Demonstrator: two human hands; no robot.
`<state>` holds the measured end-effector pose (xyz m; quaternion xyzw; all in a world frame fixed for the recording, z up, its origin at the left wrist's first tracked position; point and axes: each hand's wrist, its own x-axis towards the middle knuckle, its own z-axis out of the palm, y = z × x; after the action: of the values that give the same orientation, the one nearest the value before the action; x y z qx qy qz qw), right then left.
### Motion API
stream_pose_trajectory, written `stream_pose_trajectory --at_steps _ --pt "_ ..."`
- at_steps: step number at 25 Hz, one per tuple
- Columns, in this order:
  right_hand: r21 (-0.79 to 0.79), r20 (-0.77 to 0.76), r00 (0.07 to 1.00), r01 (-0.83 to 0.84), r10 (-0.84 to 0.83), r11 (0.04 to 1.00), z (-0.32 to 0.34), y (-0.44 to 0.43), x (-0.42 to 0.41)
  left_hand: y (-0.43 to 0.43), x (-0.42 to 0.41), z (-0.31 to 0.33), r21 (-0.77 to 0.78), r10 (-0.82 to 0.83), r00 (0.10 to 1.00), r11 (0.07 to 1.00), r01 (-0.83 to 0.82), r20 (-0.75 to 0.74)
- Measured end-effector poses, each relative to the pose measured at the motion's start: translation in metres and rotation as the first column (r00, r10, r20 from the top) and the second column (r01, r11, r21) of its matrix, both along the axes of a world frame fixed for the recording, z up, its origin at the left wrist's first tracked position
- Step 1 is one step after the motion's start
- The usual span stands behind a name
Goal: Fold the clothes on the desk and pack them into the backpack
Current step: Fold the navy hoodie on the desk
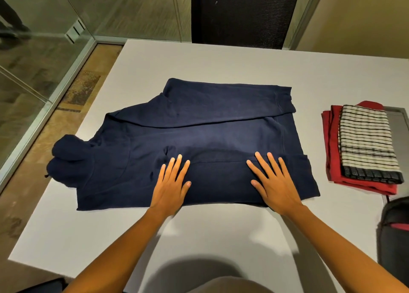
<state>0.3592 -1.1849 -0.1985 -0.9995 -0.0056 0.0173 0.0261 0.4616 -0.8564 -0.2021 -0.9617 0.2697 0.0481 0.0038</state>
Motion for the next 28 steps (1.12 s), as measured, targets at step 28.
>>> stream_pose_trajectory --at_steps 28 --pt "0.008 -0.094 0.966 0.242 -0.24 0.97 0.025 -0.012 -0.121 0.031 -0.052 0.034 -0.269 0.049 0.992 0.96 -0.078 -0.114"
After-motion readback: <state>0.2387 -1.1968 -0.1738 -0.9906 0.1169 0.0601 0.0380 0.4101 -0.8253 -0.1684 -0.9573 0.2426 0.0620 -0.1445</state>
